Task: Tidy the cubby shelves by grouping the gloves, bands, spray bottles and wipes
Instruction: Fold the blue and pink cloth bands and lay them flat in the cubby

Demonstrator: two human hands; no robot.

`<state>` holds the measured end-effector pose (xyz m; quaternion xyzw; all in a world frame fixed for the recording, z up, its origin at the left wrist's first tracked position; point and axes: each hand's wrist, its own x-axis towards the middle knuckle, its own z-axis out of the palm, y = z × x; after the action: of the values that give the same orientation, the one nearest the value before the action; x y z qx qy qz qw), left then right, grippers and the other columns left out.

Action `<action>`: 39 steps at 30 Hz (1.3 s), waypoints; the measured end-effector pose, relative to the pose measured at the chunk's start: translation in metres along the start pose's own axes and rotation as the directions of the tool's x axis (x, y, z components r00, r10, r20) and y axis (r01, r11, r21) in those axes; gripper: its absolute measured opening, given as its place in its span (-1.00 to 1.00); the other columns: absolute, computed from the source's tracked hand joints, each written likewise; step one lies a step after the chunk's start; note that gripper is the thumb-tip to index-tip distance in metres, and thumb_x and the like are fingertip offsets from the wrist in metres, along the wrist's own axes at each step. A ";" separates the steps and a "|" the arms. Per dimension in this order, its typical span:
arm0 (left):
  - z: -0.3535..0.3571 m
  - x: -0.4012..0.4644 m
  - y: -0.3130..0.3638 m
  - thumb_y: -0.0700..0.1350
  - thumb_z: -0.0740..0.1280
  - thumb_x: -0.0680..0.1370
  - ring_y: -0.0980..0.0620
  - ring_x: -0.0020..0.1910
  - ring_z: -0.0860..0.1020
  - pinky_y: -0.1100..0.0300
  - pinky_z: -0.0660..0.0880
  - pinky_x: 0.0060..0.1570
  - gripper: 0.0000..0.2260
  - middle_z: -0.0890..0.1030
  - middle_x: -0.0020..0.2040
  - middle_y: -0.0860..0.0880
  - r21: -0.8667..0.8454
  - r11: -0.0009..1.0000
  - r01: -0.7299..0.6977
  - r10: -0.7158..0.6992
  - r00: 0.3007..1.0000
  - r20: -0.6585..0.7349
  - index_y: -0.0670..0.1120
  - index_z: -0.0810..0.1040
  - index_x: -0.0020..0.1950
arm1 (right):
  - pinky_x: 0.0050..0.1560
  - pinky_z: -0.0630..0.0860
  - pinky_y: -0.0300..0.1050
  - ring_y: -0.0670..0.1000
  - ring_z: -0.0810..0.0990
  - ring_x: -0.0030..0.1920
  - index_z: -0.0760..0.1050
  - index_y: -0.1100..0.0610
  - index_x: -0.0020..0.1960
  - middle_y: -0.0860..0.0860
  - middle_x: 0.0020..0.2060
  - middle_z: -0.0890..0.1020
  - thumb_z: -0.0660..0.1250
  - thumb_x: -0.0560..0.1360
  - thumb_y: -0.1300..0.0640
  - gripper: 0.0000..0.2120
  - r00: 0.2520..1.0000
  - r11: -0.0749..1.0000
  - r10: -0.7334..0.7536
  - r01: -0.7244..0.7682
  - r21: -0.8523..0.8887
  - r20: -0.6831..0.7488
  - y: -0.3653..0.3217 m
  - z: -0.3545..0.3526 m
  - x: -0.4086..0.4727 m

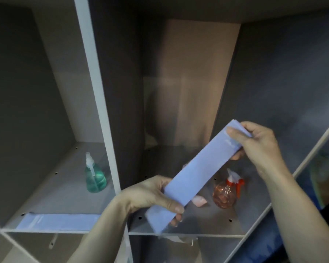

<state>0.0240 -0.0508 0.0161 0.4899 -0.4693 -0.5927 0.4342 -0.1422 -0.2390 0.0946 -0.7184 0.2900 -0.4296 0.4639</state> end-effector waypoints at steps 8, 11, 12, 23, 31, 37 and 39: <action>-0.026 -0.052 -0.019 -0.15 0.47 0.44 -0.08 -0.38 0.65 0.21 0.55 -0.50 -0.85 0.69 -0.04 -0.23 0.071 0.995 0.068 -0.033 0.911 -0.412 -0.16 0.67 -0.03 | -0.62 0.45 -0.21 -0.01 0.59 -0.53 0.55 0.11 -0.16 0.08 -0.37 0.64 0.29 0.57 0.12 -0.84 0.988 0.988 0.149 -0.150 -0.031 -0.043 0.039 -0.013 -0.015; -0.033 -0.073 -0.026 -0.11 0.49 0.41 -0.10 -0.42 0.64 0.25 0.49 -0.57 -0.75 0.70 -0.16 -0.20 0.049 0.997 0.052 -0.010 0.785 -0.619 -0.24 0.65 -0.02 | -0.48 0.42 -0.14 0.17 0.61 -0.47 0.56 0.16 -0.11 0.13 -0.32 0.66 0.32 0.56 0.10 -0.85 0.972 0.972 0.235 -0.235 -0.022 0.009 0.044 -0.001 -0.026; -0.035 -0.081 -0.029 -0.09 0.49 0.40 -0.07 -0.46 0.62 0.26 0.47 -0.57 -0.77 0.70 -0.21 -0.19 0.032 0.999 0.027 0.002 0.735 -0.678 -0.21 0.66 -0.05 | -0.48 0.44 -0.14 0.17 0.61 -0.45 0.57 0.16 -0.12 0.16 -0.28 0.65 0.33 0.55 0.12 -0.86 0.967 0.967 0.254 -0.254 -0.010 0.027 0.043 0.003 -0.029; -0.089 -0.174 -0.054 -0.15 0.45 0.47 0.13 -0.45 0.48 0.29 0.42 -0.46 -0.91 0.61 -0.40 0.04 0.168 0.984 -0.055 0.177 0.224 -0.958 -0.11 0.66 -0.23 | -0.60 0.29 -0.35 -0.08 0.45 -0.61 0.57 0.21 -0.16 0.03 -0.53 0.58 0.38 0.47 0.30 -0.95 0.863 0.915 0.385 -0.404 -0.012 0.327 0.028 0.081 -0.085; -0.166 -0.287 -0.096 -0.17 0.49 0.43 0.19 -0.64 0.40 0.41 0.32 -0.62 -0.90 0.56 -0.49 0.04 0.132 0.985 0.110 0.124 0.080 -0.989 -0.15 0.60 -0.22 | -0.57 0.44 -0.20 -0.05 0.57 -0.49 0.49 0.28 -0.11 0.05 -0.43 0.63 0.34 0.50 0.33 -0.97 0.671 0.901 0.391 -0.419 -0.112 0.630 0.043 0.212 -0.153; -0.232 -0.318 -0.149 -0.14 0.48 0.44 0.04 -0.54 0.46 0.24 0.44 -0.49 -0.87 0.55 -0.44 -0.06 0.096 0.935 0.341 0.058 0.118 -0.991 -0.12 0.61 -0.27 | -0.54 0.49 -0.22 -0.02 0.60 -0.44 0.40 0.21 -0.13 0.12 -0.26 0.56 0.21 0.59 0.33 -0.87 0.682 0.820 0.556 -0.542 -0.182 0.475 0.087 0.310 -0.175; -0.246 -0.310 -0.170 -0.12 0.48 0.44 -0.01 -0.52 0.47 0.20 0.44 -0.45 -0.80 0.52 -0.48 -0.06 0.046 0.915 0.400 -0.008 0.132 -0.991 -0.15 0.57 -0.32 | -0.48 0.53 -0.18 0.03 0.60 -0.39 0.39 0.17 -0.15 0.16 -0.17 0.56 0.18 0.59 0.31 -0.84 0.710 0.785 0.619 -0.561 -0.262 0.335 0.107 0.336 -0.173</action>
<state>0.3022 0.2505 -0.1169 0.8736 -0.0884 -0.1099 0.4657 0.0733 -0.0007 -0.1304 -0.6909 0.4319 -0.0790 0.5743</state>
